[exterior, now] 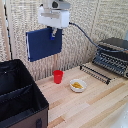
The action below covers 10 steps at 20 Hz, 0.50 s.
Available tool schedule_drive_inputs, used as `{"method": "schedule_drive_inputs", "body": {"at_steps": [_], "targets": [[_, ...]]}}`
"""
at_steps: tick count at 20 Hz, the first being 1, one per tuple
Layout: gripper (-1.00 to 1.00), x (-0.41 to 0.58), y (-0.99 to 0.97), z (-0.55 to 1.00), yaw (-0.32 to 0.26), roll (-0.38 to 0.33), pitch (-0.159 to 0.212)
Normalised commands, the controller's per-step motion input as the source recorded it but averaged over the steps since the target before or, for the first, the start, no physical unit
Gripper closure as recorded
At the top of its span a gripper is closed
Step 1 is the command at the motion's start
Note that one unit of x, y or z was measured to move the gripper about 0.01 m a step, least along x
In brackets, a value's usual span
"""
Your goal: Gently maneuver your gripper in the book's direction. Confidently hold the book by angling your gripper properly. Relocate the book to the caddy. Pinpoint the back pocket of the caddy and set the book down inside it.
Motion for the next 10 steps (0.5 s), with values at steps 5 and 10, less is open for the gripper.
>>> {"method": "schedule_drive_inputs", "body": {"at_steps": [5, 10], "targets": [[1.00, 0.182, 0.74, 0.45, -0.092, 0.028, 0.013], [1.00, 0.195, 0.84, 0.28, -0.065, 0.010, 0.037]]}}
